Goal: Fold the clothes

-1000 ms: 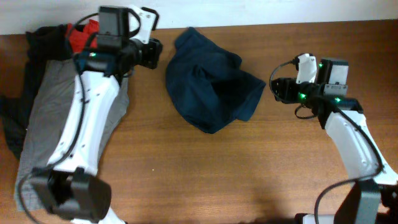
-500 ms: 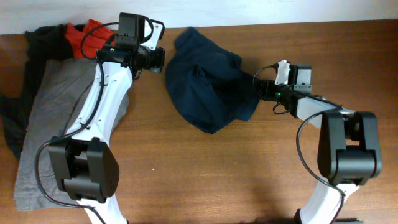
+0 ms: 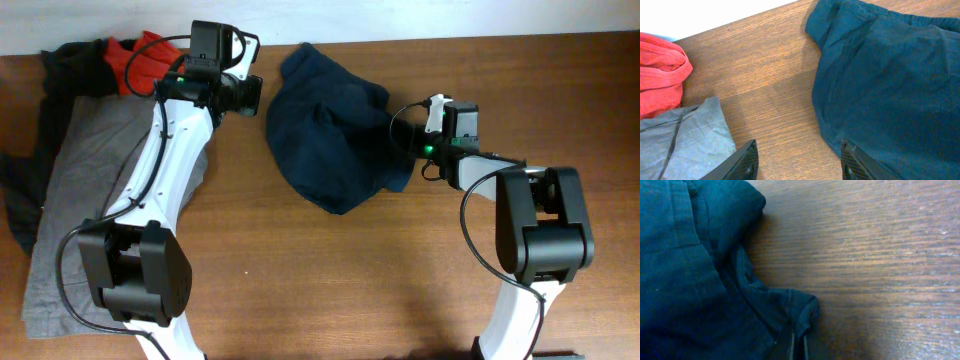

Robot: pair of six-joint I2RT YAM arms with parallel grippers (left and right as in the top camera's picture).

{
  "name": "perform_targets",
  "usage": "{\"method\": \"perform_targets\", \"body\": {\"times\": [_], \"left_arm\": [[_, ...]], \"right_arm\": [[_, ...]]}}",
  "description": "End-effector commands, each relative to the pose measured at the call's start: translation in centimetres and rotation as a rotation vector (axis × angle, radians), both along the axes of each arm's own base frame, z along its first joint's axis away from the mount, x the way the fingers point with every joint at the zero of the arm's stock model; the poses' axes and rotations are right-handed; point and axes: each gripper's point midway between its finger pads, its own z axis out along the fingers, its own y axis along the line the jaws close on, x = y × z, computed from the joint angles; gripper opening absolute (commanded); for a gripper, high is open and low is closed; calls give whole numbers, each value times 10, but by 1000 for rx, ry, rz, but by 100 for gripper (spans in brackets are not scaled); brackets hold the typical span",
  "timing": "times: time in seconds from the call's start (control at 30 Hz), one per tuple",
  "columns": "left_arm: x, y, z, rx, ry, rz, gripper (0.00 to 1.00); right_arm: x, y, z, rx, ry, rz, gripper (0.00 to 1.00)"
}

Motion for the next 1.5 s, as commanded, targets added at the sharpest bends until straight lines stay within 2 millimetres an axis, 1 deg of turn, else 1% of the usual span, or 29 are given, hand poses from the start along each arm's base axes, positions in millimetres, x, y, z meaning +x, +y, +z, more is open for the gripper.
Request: {"method": "perform_targets", "body": {"times": [0.0, 0.13, 0.17, 0.27, 0.3, 0.37, 0.43, 0.5, 0.53, 0.57, 0.6, 0.7, 0.73, 0.8, 0.83, 0.87, 0.93, 0.97, 1.0, 1.1, 1.17, 1.2, 1.23, 1.27, 1.33, 1.37, 1.4, 1.43, 1.47], "left_arm": [[5, 3, 0, 12, -12, 3, 53], [7, 2, 10, 6, -26, 1, 52], [6, 2, 17, 5, -29, 1, 52], [2, -2, 33, 23, -35, -30, 52], [-1, -8, 43, 37, -46, -63, 52], [-7, -19, 54, 48, -57, -105, 52], [-18, -37, 64, 45, -62, -206, 52], [-43, -69, 74, 28, -64, -409, 53], [-54, -82, 78, 22, -65, -492, 54], [-71, -102, 81, 12, -66, -614, 55], [-84, -116, 82, 14, -67, -701, 57], [-109, -149, 79, 56, -72, -856, 57], [-111, -156, 79, 79, -82, -868, 57], [-105, -157, 81, 105, -105, -844, 57], [-98, -155, 86, 107, -124, -801, 57], [-85, -148, 92, 109, -152, -722, 57], [-69, -135, 106, 107, -193, -615, 57], [-59, -123, 118, 95, -223, -537, 57], [-54, -115, 127, 84, -241, -495, 57], [-36, -76, 164, 28, -317, -347, 61], [-27, -45, 185, 12, -358, -264, 65], [-25, -33, 190, 9, -368, -235, 65], [-22, -20, 193, 11, -373, -207, 66], [-21, -14, 193, 14, -373, -196, 66], [-20, 1, 189, 21, -351, -168, 66], [-21, 4, 187, 22, -344, -163, 66], [-21, 7, 185, 24, -333, -157, 66], [-22, 8, 184, 25, -326, -155, 66], [-23, 10, 182, 26, -320, -152, 66]], "right_arm": [[10, -16, 51, 45, -37, -18, 4], [9, -29, 139, 37, -99, 3, 4], [4, -30, 170, 15, -126, 18, 4], [-13, -24, 242, -24, -186, 62, 4], [-20, -19, 269, -39, -216, 84, 4], [-29, -12, 300, -43, -249, 95, 4], [-33, -5, 324, -43, -281, 107, 4], [-33, -4, 335, -44, -299, 109, 4], [-33, -4, 336, -43, -302, 108, 4], [-33, -4, 336, -42, -303, 107, 4], [-33, -4, 336, -42, -302, 107, 4], [-34, -4, 335, -39, -297, 110, 4], [-34, -3, 335, -35, -296, 114, 4], [-36, 1, 335, -22, -293, 131, 4], [-37, 5, 335, -14, -290, 144, 4], [-39, 11, 336, 0, -293, 166, 4], [-43, 21, 340, 19, -300, 201, 4], [-47, 28, 343, 23, -306, 219, 4], [-49, 33, 345, 24, -309, 230, 4], [-65, 64, 353, 36, -317, 301, 4], [-83, 98, 356, 55, -311, 384, 4], [-89, 111, 356, 59, -307, 416, 4], [-100, 131, 356, 67, -299, 466, 4], [-106, 143, 355, 69, -297, 498, 4], [-133, 187, 352, 73, -290, 621, 4], [-139, 195, 351, 74, -287, 647, 4], [-154, 212, 350, 79, -272, 696, 4], [-164, 221, 348, 81, -260, 725, 4], [-182, 233, 345, 81, -234, 770, 4]]}}
